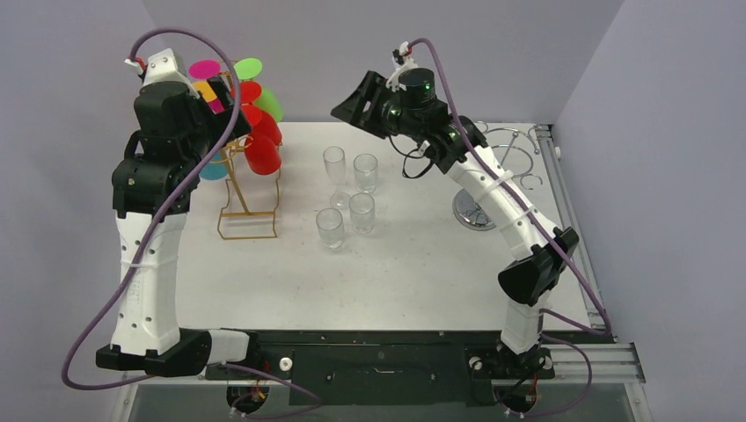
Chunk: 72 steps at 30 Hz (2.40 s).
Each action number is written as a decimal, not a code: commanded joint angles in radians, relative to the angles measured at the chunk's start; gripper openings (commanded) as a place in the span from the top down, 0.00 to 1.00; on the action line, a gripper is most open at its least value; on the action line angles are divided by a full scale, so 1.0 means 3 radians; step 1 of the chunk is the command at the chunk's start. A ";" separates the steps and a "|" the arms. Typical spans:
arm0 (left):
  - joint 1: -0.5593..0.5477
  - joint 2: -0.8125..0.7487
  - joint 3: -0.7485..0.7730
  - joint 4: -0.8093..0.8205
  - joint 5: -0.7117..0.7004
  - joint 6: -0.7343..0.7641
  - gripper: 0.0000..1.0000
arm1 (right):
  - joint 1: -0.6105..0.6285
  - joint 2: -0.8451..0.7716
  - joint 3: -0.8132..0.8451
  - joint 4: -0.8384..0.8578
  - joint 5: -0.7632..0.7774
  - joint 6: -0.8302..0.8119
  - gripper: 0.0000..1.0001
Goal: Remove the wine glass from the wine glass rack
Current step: Move the wine rack to the center of the board.
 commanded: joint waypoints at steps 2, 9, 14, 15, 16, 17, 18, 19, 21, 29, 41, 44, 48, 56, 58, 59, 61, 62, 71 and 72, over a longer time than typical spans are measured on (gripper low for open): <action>0.0313 0.0070 0.0158 0.0016 0.0244 0.0034 0.04 | 0.0079 0.0437 0.0471 0.1082 -0.0529 0.0857 0.47; 0.1056 0.0175 0.0057 0.0100 0.0544 -0.0037 0.04 | 0.0284 0.1021 0.0841 0.1774 -0.0431 0.1453 0.48; 0.1516 0.0115 -0.0320 0.0293 0.0933 -0.0226 0.03 | 0.0359 0.1113 0.0823 0.1877 -0.0369 0.1465 0.48; 0.1566 0.0103 -0.0371 0.0323 0.1014 -0.0249 0.02 | 0.0361 0.1109 0.0808 0.1895 -0.0378 0.1466 0.48; 0.1666 0.0073 -0.0492 0.0390 0.1096 -0.0300 0.01 | 0.0363 0.1101 0.0767 0.1904 -0.0386 0.1458 0.49; 0.1715 0.0051 -0.0559 0.0425 0.1217 -0.0325 0.05 | 0.0361 0.1070 0.0716 0.1898 -0.0392 0.1447 0.49; 0.1814 0.0003 -0.0687 0.0499 0.1272 -0.0379 0.08 | 0.0359 0.1025 0.0678 0.1884 -0.0393 0.1411 0.49; 0.1856 -0.0022 -0.0757 0.0551 0.1393 -0.0405 0.12 | 0.0359 0.0998 0.0608 0.1879 -0.0395 0.1391 0.49; 0.1988 -0.0065 -0.0985 0.0725 0.1603 -0.0492 0.19 | 0.0354 0.0916 0.0502 0.1864 -0.0410 0.1334 0.49; 0.2404 -0.0242 -0.1716 0.1637 0.2606 -0.1047 0.38 | 0.0290 0.0641 0.0096 0.1850 -0.0583 0.1169 0.49; 0.2491 -0.0306 -0.2309 0.2741 0.3430 -0.1966 0.48 | 0.0246 0.0576 -0.0087 0.1908 -0.0737 0.1120 0.49; 0.2491 -0.0294 -0.2352 0.2806 0.3478 -0.2024 0.56 | 0.0240 0.0566 -0.0126 0.1919 -0.0749 0.1116 0.49; 0.2489 -0.0297 -0.2449 0.2912 0.3504 -0.2127 0.64 | 0.0222 0.0532 -0.0215 0.1939 -0.0752 0.1124 0.49; 0.2450 -0.0339 -0.2577 0.2878 0.3409 -0.2177 0.75 | 0.0170 0.0428 -0.0395 0.2073 -0.0747 0.1139 0.49; 0.2424 -0.0359 -0.2624 0.2934 0.3395 -0.2250 0.78 | 0.0159 0.0410 -0.0425 0.2081 -0.0747 0.1136 0.49; 0.2414 -0.0367 -0.2638 0.2942 0.3373 -0.2261 0.81 | 0.0157 0.0395 -0.0445 0.2082 -0.0743 0.1136 0.49; 0.2371 -0.0395 -0.2686 0.2950 0.3319 -0.2307 0.86 | 0.0151 0.0372 -0.0469 0.2083 -0.0738 0.1132 0.49; 0.2357 -0.0419 -0.2700 0.2957 0.3299 -0.2349 0.87 | 0.0149 0.0367 -0.0475 0.2083 -0.0735 0.1123 0.49; 0.2220 -0.0572 -0.2841 0.3092 0.3054 -0.2729 1.00 | 0.0137 0.0279 -0.0550 0.2036 -0.0697 0.1077 0.49; 0.2210 -0.0600 -0.2844 0.3090 0.3034 -0.2773 1.00 | 0.0138 0.0272 -0.0553 0.2028 -0.0690 0.1073 0.49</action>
